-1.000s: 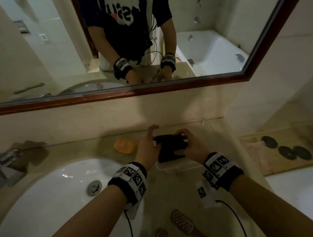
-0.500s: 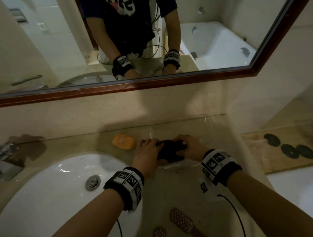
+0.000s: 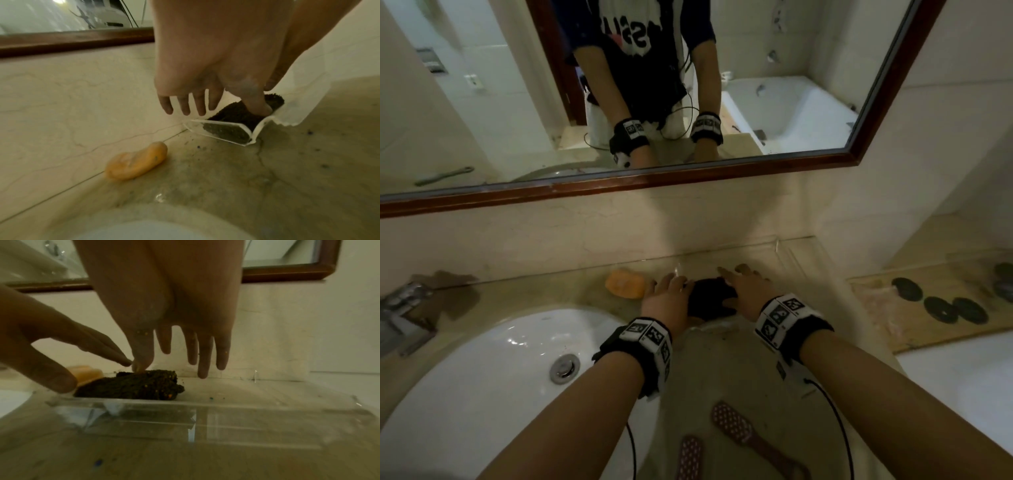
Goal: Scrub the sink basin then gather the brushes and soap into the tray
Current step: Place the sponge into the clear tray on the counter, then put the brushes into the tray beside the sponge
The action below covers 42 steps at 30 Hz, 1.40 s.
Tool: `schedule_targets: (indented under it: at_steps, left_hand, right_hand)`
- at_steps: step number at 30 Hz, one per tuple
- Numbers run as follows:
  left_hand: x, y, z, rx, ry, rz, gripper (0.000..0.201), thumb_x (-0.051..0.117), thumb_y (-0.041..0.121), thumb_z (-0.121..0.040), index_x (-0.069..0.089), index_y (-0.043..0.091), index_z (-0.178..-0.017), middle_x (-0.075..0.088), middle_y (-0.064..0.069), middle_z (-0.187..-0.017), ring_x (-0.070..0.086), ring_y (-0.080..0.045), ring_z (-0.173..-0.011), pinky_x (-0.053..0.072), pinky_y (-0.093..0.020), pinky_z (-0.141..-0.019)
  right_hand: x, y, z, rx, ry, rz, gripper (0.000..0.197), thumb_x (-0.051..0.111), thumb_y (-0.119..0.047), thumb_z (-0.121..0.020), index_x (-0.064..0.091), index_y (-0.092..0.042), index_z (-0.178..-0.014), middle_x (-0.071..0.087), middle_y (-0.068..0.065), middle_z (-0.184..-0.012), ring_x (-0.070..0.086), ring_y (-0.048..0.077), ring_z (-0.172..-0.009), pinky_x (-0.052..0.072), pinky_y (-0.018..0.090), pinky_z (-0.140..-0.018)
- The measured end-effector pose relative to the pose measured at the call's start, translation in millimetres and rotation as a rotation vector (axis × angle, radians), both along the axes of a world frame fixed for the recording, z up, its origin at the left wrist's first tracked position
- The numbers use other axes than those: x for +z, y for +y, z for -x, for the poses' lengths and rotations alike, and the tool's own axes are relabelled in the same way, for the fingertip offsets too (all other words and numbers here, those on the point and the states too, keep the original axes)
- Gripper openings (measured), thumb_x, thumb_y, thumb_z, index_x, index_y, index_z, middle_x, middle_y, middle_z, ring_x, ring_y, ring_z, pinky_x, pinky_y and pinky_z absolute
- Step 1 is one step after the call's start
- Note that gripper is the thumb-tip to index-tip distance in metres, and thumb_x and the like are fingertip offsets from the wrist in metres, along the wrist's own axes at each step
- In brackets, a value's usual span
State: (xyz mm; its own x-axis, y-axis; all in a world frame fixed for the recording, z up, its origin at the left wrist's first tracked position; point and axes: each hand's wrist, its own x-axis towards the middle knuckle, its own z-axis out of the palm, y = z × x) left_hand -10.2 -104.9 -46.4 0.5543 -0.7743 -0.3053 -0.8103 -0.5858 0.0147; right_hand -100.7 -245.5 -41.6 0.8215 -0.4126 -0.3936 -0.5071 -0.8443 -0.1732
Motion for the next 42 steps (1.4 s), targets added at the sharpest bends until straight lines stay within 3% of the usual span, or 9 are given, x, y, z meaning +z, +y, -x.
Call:
schedule_targets:
  at_steps: [3, 6, 10, 16, 20, 27, 36, 39, 42]
  left_hand:
    - [10, 23, 17, 0.045, -0.005, 0.171, 0.066, 0.053, 0.042, -0.090, 0.024, 0.022, -0.146, 0.031, -0.002, -0.152, 0.028, -0.022, -0.140, 0.026, -0.039, -0.111]
    - [18, 52, 32, 0.087, 0.005, 0.213, 0.051, 0.055, 0.035, -0.089, 0.041, 0.019, -0.136, 0.043, -0.005, -0.139, 0.040, -0.023, -0.129, 0.034, -0.035, -0.104]
    - [18, 88, 60, 0.139, 0.141, 0.123, 0.045, 0.057, 0.045, -0.086, 0.054, 0.018, -0.122, 0.046, -0.006, -0.134, 0.048, -0.024, -0.121, 0.041, -0.035, -0.101]
    - [12, 129, 122, 0.162, 0.259, -0.009, 0.064, 0.058, 0.069, -0.073, 0.061, 0.018, -0.112, 0.062, -0.004, -0.115, 0.059, -0.024, -0.106, 0.048, -0.033, -0.087]
    - [-1, 143, 153, 0.161, 0.168, -0.086, 0.074, 0.059, 0.070, -0.071, 0.058, 0.013, -0.118, 0.051, -0.009, -0.124, 0.047, -0.028, -0.117, 0.044, -0.040, -0.095]
    - [-15, 152, 177, 0.250, 0.171, -0.050, 0.041, 0.052, 0.036, -0.088, 0.051, 0.013, -0.121, 0.045, -0.011, -0.128, 0.042, -0.030, -0.123, 0.044, -0.041, -0.097]
    - [-17, 156, 179, 0.391, 0.221, -0.019, 0.034, 0.056, 0.032, -0.086, 0.061, 0.012, -0.112, 0.061, -0.009, -0.120, 0.060, -0.027, -0.111, 0.051, -0.033, -0.089]
    - [-10, 159, 177, 0.423, 0.297, 0.049, 0.029, 0.063, 0.030, -0.082, 0.064, 0.015, -0.108, 0.066, -0.007, -0.115, 0.063, -0.026, -0.107, 0.052, -0.033, -0.088]
    - [3, 157, 172, 0.492, 0.397, 0.209, 0.016, 0.068, 0.034, -0.079, 0.066, 0.021, -0.089, 0.071, -0.005, -0.103, 0.066, -0.023, -0.095, 0.053, -0.031, -0.080]
  right_hand:
    - [12, 13, 24, -0.053, -0.108, -0.003, 0.063, 0.052, -0.030, -0.093, 0.021, -0.026, -0.148, 0.031, 0.013, -0.149, 0.046, 0.034, -0.126, 0.043, 0.042, -0.102]
    - [30, 32, 54, -0.036, -0.183, 0.014, 0.045, 0.051, -0.027, -0.094, 0.044, -0.016, -0.137, 0.044, 0.014, -0.136, 0.054, 0.032, -0.116, 0.046, 0.036, -0.096]
    - [40, 65, 96, 0.004, -0.041, 0.050, 0.041, 0.060, -0.040, -0.088, 0.060, -0.014, -0.120, 0.048, 0.010, -0.130, 0.055, 0.030, -0.114, 0.045, 0.033, -0.094]
    - [18, 109, 143, 0.011, 0.212, 0.026, 0.042, 0.061, -0.035, -0.088, 0.059, -0.005, -0.119, 0.053, 0.014, -0.127, 0.057, 0.031, -0.110, 0.050, 0.036, -0.095]
    - [9, 130, 160, -0.012, 0.235, 0.081, 0.041, 0.059, -0.032, -0.091, 0.056, -0.004, -0.120, 0.058, 0.014, -0.123, 0.058, 0.027, -0.101, 0.049, 0.033, -0.085]
    - [-11, 143, 174, -0.149, 0.195, 0.031, 0.043, 0.059, -0.023, -0.090, 0.052, -0.006, -0.129, 0.056, 0.012, -0.132, 0.056, 0.027, -0.119, 0.047, 0.032, -0.100]
    - [-17, 148, 187, -0.243, 0.154, -0.010, 0.044, 0.067, -0.032, -0.085, 0.058, -0.006, -0.119, 0.062, 0.010, -0.119, 0.062, 0.025, -0.108, 0.049, 0.027, -0.082]
    - [-13, 149, 198, -0.294, 0.109, -0.049, 0.035, 0.067, -0.032, -0.083, 0.061, -0.007, -0.108, 0.061, 0.008, -0.098, 0.060, 0.023, -0.089, 0.043, 0.024, -0.069]
    - [-6, 138, 204, -0.331, 0.014, -0.060, 0.032, 0.067, -0.038, -0.082, 0.056, -0.011, -0.095, 0.064, 0.009, -0.098, 0.064, 0.027, -0.093, 0.048, 0.028, -0.071]
